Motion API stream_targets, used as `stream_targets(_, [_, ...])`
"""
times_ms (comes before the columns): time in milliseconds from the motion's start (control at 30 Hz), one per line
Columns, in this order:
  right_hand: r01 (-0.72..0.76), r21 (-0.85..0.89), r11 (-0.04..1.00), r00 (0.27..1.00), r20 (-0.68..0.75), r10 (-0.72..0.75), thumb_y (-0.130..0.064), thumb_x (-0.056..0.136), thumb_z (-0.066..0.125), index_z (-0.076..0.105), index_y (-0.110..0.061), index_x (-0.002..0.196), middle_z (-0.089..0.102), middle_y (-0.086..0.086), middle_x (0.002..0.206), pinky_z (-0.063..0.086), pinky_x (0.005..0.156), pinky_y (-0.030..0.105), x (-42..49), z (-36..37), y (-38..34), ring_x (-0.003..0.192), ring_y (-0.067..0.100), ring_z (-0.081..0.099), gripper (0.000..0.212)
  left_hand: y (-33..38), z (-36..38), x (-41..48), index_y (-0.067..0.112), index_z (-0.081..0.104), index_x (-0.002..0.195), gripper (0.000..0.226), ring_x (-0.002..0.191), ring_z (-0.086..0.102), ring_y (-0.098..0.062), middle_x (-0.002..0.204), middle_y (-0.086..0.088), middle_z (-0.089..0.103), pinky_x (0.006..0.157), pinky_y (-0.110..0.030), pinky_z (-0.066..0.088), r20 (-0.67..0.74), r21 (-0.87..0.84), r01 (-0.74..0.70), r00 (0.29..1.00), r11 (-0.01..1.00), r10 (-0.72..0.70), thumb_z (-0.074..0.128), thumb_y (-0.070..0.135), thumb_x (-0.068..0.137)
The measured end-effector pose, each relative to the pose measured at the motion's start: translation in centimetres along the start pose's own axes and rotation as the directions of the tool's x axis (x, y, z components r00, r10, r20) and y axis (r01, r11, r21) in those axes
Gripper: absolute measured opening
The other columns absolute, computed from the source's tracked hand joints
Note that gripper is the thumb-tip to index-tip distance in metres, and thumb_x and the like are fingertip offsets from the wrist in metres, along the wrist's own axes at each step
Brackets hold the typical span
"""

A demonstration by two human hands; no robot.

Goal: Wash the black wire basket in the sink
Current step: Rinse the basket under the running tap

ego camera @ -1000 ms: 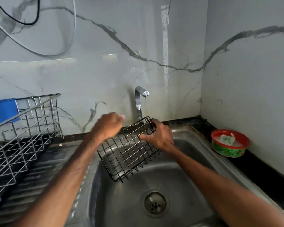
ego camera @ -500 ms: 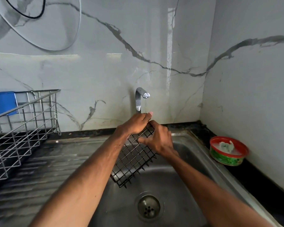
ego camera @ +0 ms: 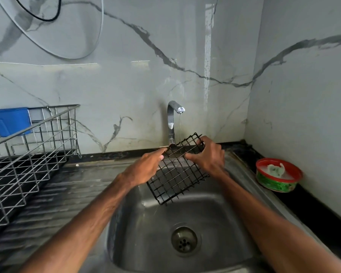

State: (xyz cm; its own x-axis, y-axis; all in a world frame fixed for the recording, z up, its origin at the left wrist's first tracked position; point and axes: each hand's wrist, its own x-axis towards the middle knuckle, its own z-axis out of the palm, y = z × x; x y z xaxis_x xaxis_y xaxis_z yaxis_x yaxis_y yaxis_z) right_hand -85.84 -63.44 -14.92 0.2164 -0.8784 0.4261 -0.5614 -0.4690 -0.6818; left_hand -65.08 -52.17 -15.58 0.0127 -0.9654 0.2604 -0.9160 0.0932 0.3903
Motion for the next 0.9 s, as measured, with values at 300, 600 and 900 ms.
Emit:
stream_targets(300, [0.095, -0.036, 0.995, 0.995, 0.028, -0.094, -0.045, 0.065, 0.089, 0.061, -0.022, 0.115, 0.066, 0.0, 0.101, 0.056, 0.083, 0.036, -0.2, 0.8, -0.1, 0.093, 0.019, 0.061, 0.062, 4.2, 1.5, 5.8, 0.008, 0.03, 0.16, 0.051, 0.1, 0.068, -0.027, 0.136, -0.029, 0.059, 0.087, -0.032, 0.057, -0.059, -0.024, -0.02, 0.998, 0.999, 0.019, 0.042, 0.014, 0.111])
stream_targets(600, [0.004, 0.027, 1.0, 1.0, 0.01, -0.005, -0.052, 0.064, 0.088, 0.06, -0.024, 0.105, 0.066, 0.0, 0.101, 0.054, 0.087, 0.04, 0.5, -0.3, 1.5, 0.096, 0.023, 0.062, 0.058, 2.2, 0.7, 0.8, 0.01, 0.029, 0.162, 0.052, 0.096, 0.072, -0.033, 0.141, -0.032, 0.056, 0.083, -0.04, 0.062, -0.048, 0.019, 0.0, 0.999, 1.0, 0.001, 0.041, 0.012, 0.111])
stream_targets(900, [-0.003, 0.061, 0.998, 1.0, -0.014, 0.004, -0.055, 0.06, 0.086, 0.058, -0.026, 0.093, 0.066, -0.004, 0.087, 0.056, 0.078, 0.038, 0.8, -0.3, 2.3, 0.085, 0.02, 0.064, 0.052, -1.8, 1.1, -4.7, 0.01, 0.048, 0.153, 0.047, 0.118, 0.061, -0.016, 0.129, -0.016, 0.068, 0.102, -0.025, 0.041, -0.215, -0.14, 0.142, 0.962, 0.98, -0.17, 0.034, 0.03, 0.113])
